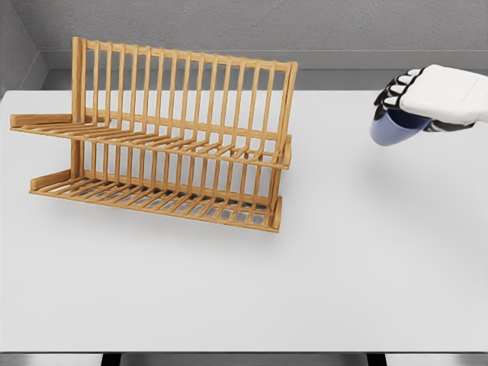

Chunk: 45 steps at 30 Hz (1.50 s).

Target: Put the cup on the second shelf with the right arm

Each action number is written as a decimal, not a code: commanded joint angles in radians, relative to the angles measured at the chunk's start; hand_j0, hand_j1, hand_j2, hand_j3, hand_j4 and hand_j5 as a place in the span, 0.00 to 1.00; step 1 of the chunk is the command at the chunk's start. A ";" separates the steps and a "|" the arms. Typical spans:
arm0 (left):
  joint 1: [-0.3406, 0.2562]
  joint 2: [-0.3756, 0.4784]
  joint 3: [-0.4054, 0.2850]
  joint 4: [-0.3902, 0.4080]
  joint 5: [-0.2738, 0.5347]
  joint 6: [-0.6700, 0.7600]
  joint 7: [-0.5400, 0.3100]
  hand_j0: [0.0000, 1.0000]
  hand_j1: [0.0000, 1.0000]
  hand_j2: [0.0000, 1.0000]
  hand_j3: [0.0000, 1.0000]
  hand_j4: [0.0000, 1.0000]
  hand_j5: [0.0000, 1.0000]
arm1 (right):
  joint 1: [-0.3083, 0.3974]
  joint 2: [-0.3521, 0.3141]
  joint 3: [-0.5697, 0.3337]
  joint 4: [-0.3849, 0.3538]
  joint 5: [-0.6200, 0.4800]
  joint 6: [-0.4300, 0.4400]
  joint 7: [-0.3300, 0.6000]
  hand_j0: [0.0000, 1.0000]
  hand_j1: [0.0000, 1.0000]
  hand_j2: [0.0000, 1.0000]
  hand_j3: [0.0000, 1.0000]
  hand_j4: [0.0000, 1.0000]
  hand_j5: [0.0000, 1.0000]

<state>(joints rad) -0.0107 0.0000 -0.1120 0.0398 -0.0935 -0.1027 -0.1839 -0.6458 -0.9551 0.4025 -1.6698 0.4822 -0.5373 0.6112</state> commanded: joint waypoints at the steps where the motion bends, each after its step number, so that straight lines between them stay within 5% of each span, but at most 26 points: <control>1: 0.000 0.000 0.000 0.000 0.000 0.000 0.000 1.00 1.00 1.00 1.00 1.00 1.00 | 0.000 -0.002 -0.005 -0.024 -0.004 0.010 0.000 0.65 0.65 0.65 0.65 0.65 0.65; 18: 0.000 0.000 0.000 0.000 0.000 0.000 0.000 1.00 1.00 1.00 1.00 1.00 1.00 | -0.040 0.013 -0.036 -0.084 -0.010 0.002 0.000 0.65 0.65 0.65 0.65 0.65 0.65; 36: 0.000 0.000 0.000 0.000 0.000 0.000 0.000 1.00 1.00 1.00 1.00 1.00 1.00 | -0.097 0.185 0.009 -0.084 -0.011 -0.003 0.000 0.66 0.66 0.66 0.66 0.66 0.66; 45: 0.000 0.000 0.000 0.000 0.000 0.000 0.000 1.00 1.00 1.00 1.00 1.00 1.00 | -0.118 0.203 0.030 -0.084 -0.057 -0.058 0.000 0.64 0.64 0.64 0.64 0.64 0.64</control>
<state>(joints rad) -0.0107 0.0000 -0.1120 0.0398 -0.0935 -0.1028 -0.1839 -0.7639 -0.7538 0.4282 -1.7534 0.4463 -0.5831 0.6116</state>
